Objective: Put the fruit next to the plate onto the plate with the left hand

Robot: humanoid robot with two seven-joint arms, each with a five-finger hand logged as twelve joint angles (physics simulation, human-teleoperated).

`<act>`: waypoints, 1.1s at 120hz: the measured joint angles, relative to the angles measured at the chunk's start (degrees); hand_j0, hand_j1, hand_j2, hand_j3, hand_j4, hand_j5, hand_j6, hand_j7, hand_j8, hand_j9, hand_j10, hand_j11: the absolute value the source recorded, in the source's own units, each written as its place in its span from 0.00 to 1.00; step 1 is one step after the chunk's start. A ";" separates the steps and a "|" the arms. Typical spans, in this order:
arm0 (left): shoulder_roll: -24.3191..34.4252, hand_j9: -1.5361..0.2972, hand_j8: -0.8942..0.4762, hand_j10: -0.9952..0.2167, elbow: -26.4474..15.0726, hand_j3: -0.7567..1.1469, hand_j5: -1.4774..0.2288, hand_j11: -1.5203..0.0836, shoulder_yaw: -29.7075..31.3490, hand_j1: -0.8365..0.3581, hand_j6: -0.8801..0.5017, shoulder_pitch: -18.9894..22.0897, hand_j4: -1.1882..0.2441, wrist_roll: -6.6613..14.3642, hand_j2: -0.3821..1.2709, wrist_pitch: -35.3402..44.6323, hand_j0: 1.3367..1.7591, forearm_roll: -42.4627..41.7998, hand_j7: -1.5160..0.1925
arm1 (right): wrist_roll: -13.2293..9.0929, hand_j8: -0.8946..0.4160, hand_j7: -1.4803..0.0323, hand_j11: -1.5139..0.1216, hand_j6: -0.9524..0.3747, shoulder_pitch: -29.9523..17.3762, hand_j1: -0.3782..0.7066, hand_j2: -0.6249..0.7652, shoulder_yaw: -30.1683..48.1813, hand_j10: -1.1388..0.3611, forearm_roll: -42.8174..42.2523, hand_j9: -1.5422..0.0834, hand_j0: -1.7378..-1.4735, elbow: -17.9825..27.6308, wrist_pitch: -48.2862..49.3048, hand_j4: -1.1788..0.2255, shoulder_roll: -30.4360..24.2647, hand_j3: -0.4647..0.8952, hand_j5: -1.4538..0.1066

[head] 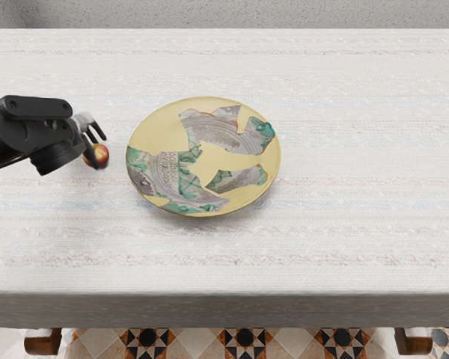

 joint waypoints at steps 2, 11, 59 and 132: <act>0.00 0.49 0.29 0.41 0.03 0.40 0.49 0.55 0.00 0.50 0.28 0.02 0.49 0.00 0.31 0.00 0.76 0.00 0.51 | 0.00 0.65 0.95 0.90 0.69 0.00 0.07 0.44 0.00 0.73 0.00 0.92 0.30 -0.01 0.00 0.81 0.00 0.34 0.90; 0.00 0.47 0.27 0.39 0.12 0.40 0.47 0.52 -0.03 0.47 0.26 0.29 0.46 -0.01 0.33 0.00 0.76 0.05 0.49 | 0.00 0.65 0.95 0.90 0.69 0.00 0.07 0.44 0.00 0.73 0.01 0.92 0.30 -0.01 0.00 0.81 0.00 0.34 0.90; 0.00 0.40 0.29 0.33 1.02 0.40 0.41 0.45 -0.38 0.45 0.30 1.28 0.41 -0.12 0.39 -0.03 0.75 0.11 0.42 | 0.00 0.65 0.95 0.90 0.69 0.00 0.07 0.44 0.00 0.73 0.01 0.92 0.30 -0.02 0.00 0.81 0.00 0.34 0.90; 0.21 0.39 0.25 0.31 0.86 0.40 0.39 0.44 -1.86 0.44 0.26 0.28 0.40 -0.29 0.48 -0.01 0.76 -0.07 0.41 | 0.00 0.65 0.95 0.90 0.69 0.00 0.07 0.44 0.00 0.73 0.02 0.92 0.30 -0.02 0.00 0.81 0.00 0.34 0.90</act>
